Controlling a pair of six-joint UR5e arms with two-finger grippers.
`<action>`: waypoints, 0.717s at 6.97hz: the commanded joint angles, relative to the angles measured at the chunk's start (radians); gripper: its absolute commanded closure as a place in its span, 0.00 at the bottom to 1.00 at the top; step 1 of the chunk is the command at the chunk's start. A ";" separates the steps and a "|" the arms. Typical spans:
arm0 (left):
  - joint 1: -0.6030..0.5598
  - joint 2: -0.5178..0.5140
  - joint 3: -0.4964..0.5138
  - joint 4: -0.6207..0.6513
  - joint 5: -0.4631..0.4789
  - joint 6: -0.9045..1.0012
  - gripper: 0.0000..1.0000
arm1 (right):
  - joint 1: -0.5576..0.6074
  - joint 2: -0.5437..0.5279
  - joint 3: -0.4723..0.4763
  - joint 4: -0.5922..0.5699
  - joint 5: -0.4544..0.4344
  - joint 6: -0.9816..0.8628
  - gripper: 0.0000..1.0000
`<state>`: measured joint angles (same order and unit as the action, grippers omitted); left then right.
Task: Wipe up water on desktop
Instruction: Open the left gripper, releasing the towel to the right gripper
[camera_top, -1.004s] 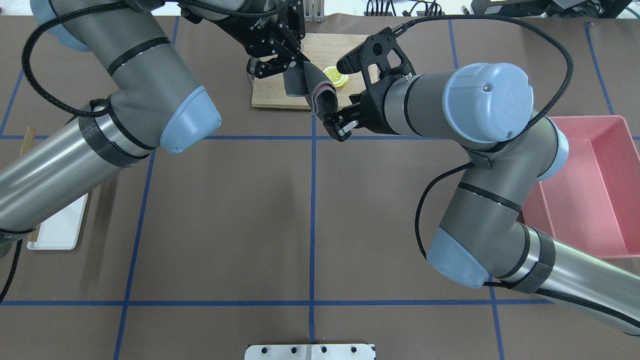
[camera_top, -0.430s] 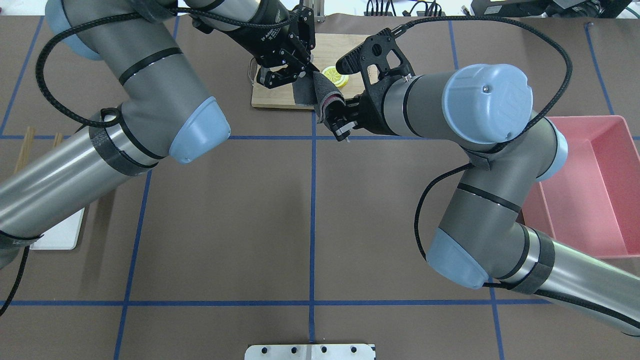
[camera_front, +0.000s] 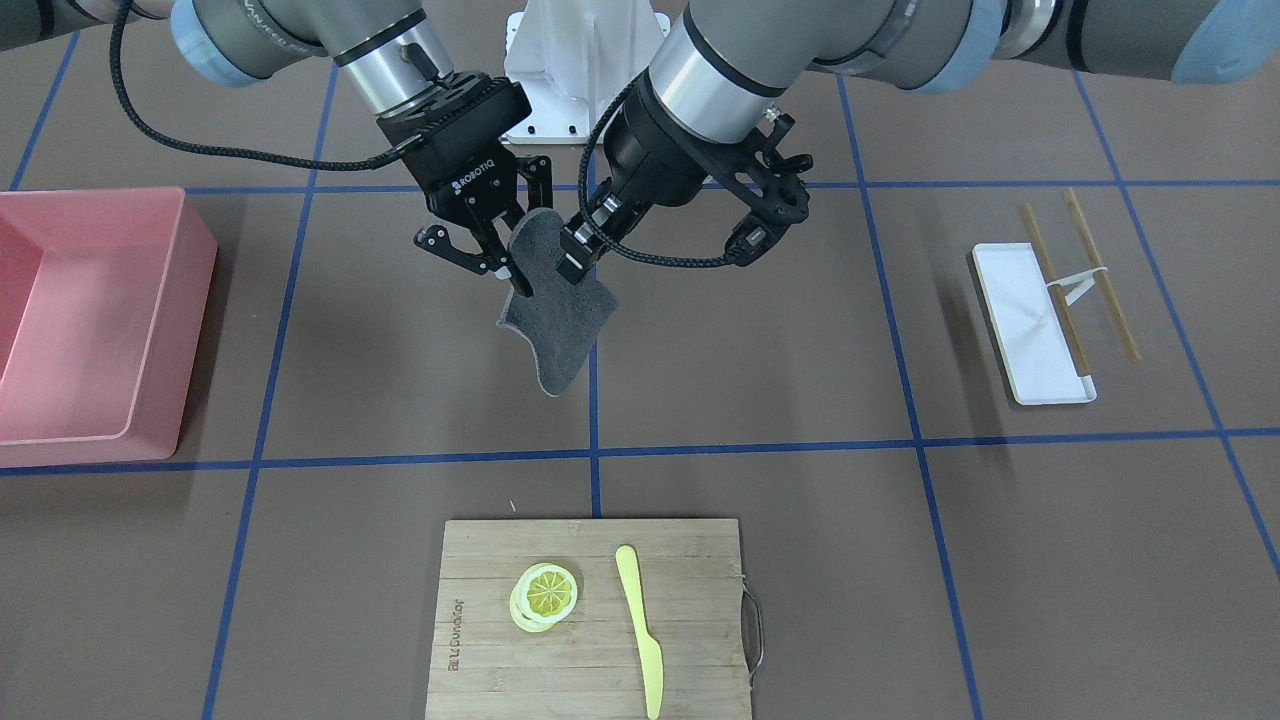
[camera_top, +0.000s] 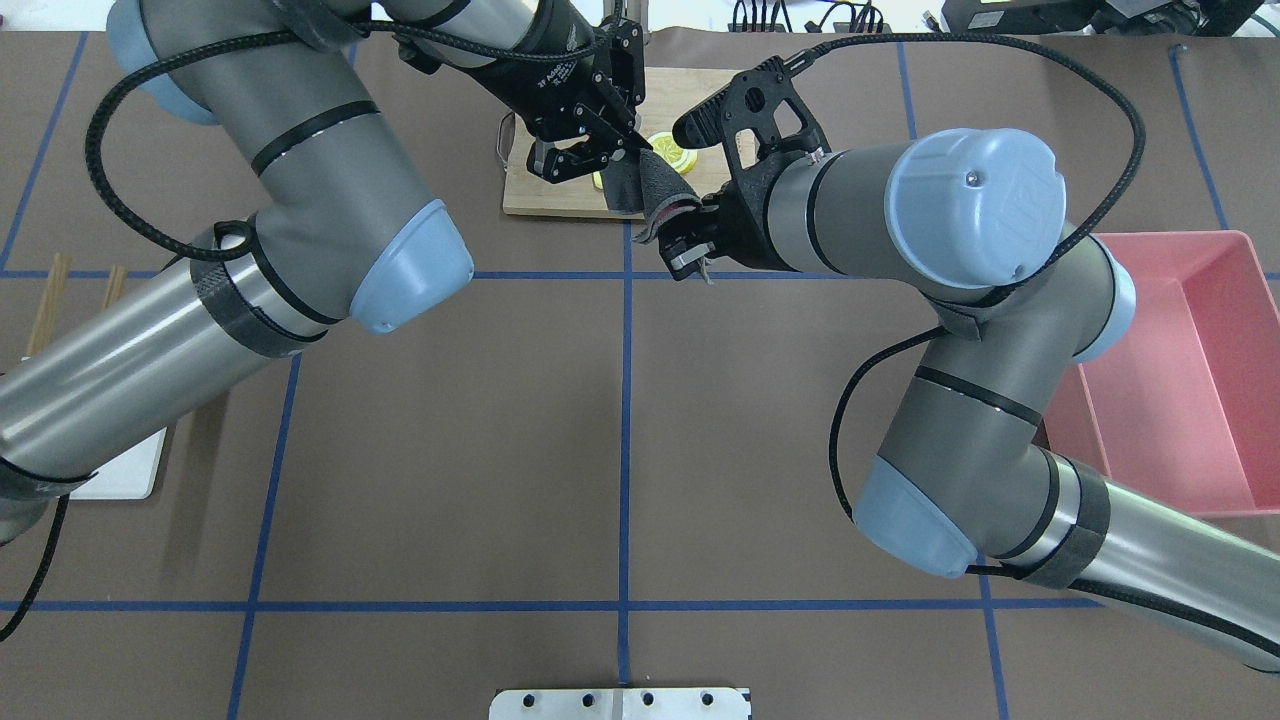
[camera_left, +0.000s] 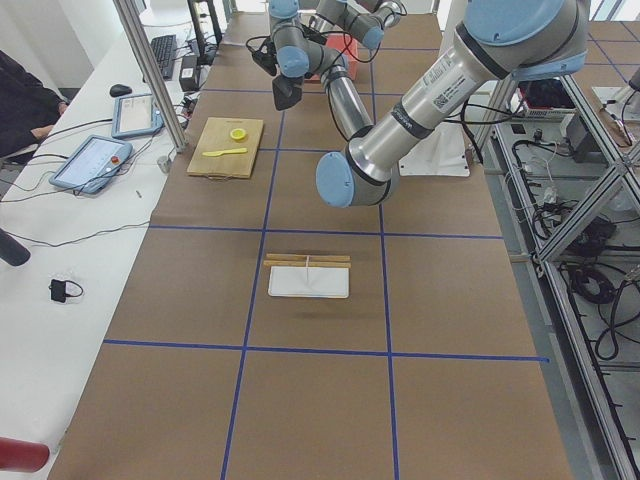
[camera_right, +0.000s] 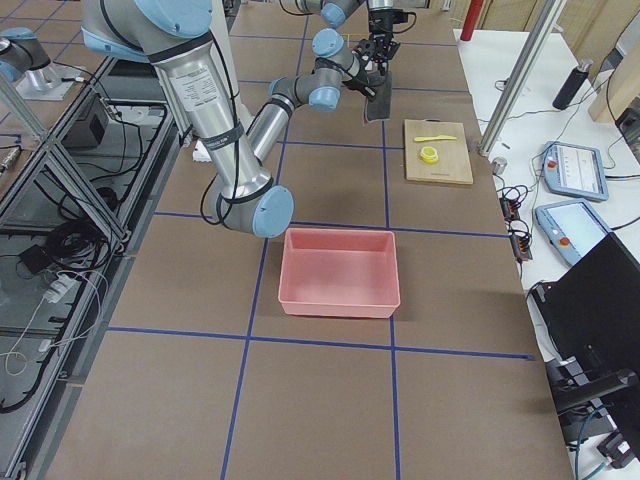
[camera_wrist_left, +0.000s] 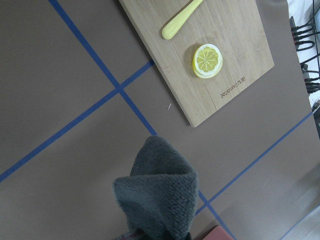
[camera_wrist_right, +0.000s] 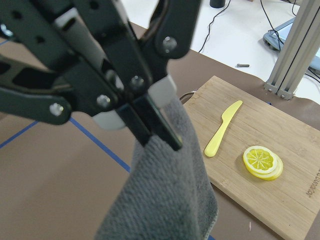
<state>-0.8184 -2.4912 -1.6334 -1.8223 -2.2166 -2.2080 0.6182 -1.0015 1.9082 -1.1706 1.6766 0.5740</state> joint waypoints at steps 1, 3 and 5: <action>0.001 0.000 0.004 0.000 0.000 0.001 1.00 | 0.000 -0.002 0.000 0.002 0.000 0.000 0.90; 0.001 0.002 0.006 0.001 0.000 0.001 1.00 | 0.000 -0.002 0.002 0.002 0.000 -0.008 0.73; 0.001 0.003 0.007 0.002 -0.002 0.001 1.00 | 0.000 -0.002 0.002 0.002 0.000 -0.006 0.66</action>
<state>-0.8176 -2.4887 -1.6267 -1.8210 -2.2176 -2.2074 0.6182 -1.0032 1.9098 -1.1691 1.6766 0.5671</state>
